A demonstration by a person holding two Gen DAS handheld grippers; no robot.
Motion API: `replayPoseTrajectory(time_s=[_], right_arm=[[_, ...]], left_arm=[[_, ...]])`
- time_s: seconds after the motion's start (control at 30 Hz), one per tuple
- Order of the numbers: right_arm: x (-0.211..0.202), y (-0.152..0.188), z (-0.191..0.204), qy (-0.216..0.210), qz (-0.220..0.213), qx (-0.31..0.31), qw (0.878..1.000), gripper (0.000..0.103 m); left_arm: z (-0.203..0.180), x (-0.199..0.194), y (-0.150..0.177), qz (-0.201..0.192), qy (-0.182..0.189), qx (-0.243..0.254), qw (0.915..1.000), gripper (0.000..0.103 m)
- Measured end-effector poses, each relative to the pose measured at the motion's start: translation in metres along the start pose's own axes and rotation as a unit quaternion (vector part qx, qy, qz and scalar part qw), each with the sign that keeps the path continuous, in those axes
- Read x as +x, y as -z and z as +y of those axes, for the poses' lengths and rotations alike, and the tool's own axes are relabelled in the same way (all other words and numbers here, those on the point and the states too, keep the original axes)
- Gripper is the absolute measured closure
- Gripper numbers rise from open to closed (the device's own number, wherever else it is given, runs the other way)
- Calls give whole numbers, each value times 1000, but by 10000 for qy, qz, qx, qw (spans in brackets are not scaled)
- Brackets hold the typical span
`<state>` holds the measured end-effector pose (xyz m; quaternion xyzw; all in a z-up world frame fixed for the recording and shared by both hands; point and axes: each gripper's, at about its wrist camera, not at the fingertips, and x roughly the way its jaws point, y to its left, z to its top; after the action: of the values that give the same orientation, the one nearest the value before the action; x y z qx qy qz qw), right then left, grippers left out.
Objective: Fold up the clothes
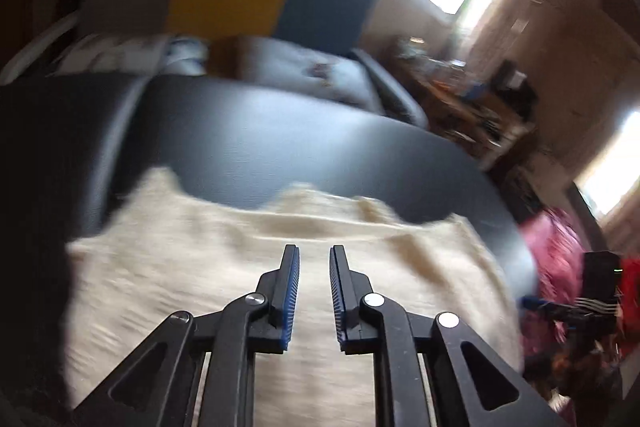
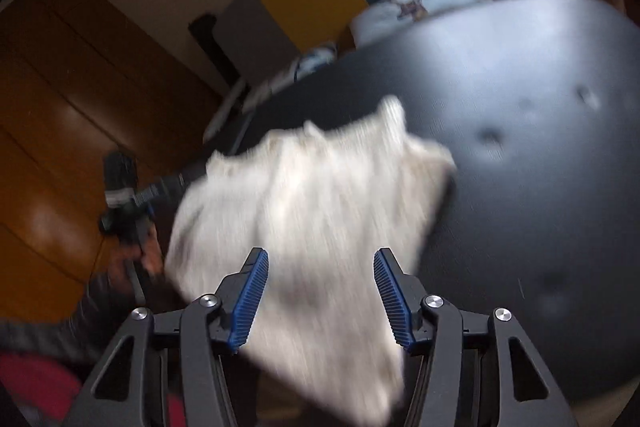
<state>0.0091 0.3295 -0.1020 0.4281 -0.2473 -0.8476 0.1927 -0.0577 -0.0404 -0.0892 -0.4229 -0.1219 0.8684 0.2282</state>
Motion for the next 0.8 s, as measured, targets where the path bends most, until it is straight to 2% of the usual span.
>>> replayPoseTrajectory(time_s=[0.13,0.27,0.33,0.37,0.4,0.5,0.6,0.63,0.67,0.73,0.8], right_arm=[[2,27,-13,-29,244,104,9996,46],[14,31,-17,-146,311,-22,9994,46],[17,31,-15,-224,251,-85,9994,49],[20,31,-15,-202,312,-117,9992,53],[24,32,-15,-160,403,-150,9989,65],[30,30,-11,-124,589,-227,9979,89],[18,26,9,-125,655,-633,9958,92],[21,29,14,131,857,-873,9924,92],[30,35,16,563,1185,-1132,9849,92],[39,45,6,834,1430,-1126,9798,94],[34,45,-1,902,1331,-923,9827,96]], left_arm=[[-58,10,14,283,583,700,9954,89],[-108,45,27,753,781,1337,9851,89],[-123,59,33,872,751,1532,9815,89],[-130,65,36,931,735,1629,9795,89],[-132,72,35,941,687,1629,9797,89],[-137,90,31,968,539,1623,9805,89],[-142,109,27,995,391,1616,9810,87],[-144,115,25,1004,342,1613,9812,87],[-146,121,24,1013,293,1611,9813,87],[-149,134,21,1031,194,1606,9814,85],[-147,135,20,1003,154,1553,9826,85]])
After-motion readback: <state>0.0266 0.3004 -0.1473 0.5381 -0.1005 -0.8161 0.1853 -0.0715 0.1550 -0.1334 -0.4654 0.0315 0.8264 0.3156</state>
